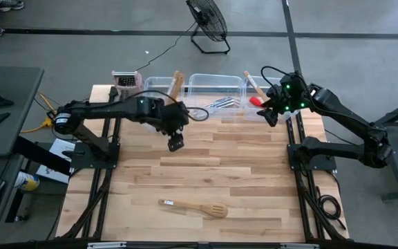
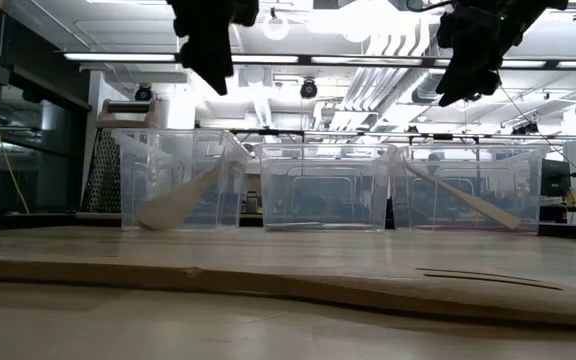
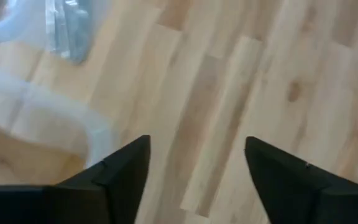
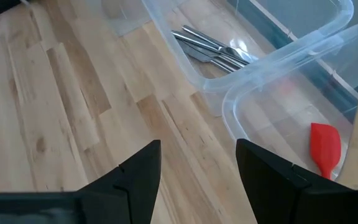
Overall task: Pick & Place Kitchen Items
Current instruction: Put the brown slotted serving spoon into the left transparent container
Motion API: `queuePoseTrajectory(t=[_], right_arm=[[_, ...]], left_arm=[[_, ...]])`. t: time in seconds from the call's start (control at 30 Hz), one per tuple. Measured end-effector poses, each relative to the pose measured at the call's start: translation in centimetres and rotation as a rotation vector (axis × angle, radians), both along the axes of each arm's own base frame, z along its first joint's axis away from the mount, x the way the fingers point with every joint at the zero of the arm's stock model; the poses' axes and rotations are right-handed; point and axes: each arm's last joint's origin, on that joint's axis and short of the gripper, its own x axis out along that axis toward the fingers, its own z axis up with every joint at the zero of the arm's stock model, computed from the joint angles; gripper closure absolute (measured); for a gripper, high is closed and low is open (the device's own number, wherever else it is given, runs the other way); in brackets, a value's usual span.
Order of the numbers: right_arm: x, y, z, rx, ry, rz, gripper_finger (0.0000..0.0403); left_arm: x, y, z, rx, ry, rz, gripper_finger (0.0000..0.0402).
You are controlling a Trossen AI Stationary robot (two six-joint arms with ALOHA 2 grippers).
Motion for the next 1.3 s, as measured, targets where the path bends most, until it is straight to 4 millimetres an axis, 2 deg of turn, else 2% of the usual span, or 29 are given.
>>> queuePoseTrajectory(t=[0.1, 0.2, 0.37, 0.6, 0.93, 1.3], right_arm=[[0.0, 0.0, 0.0, -0.007, 0.000, 0.013, 0.0202], [0.0, 0.0, 0.0, -0.003, -0.009, 0.029, 0.0202], [0.0, 0.1, 0.0, -0.001, -0.009, 0.030, 0.0202], [0.0, 0.1, 0.0, -0.007, -0.005, 0.038, 0.0202], [0.0, 0.1, 0.0, -0.019, -0.002, 0.047, 0.0202], [0.0, 0.0, 0.0, -0.038, 0.004, 0.061, 0.0202]], left_arm=[[0.3, -1.3, -0.2, -0.003, 0.006, -0.074, 0.0116], [1.0, -2.7, -1.0, 0.015, 0.036, -0.158, 0.0104], [2.5, -4.8, -2.6, 0.044, 0.069, -0.284, 0.0103], [4.4, -7.5, -4.0, 0.028, 0.013, -0.312, 0.0103], [5.0, -13.0, -6.7, -0.064, 0.077, -0.379, 0.0103], [5.8, -19.2, -9.0, -0.107, -0.006, -0.470, 0.0103]])
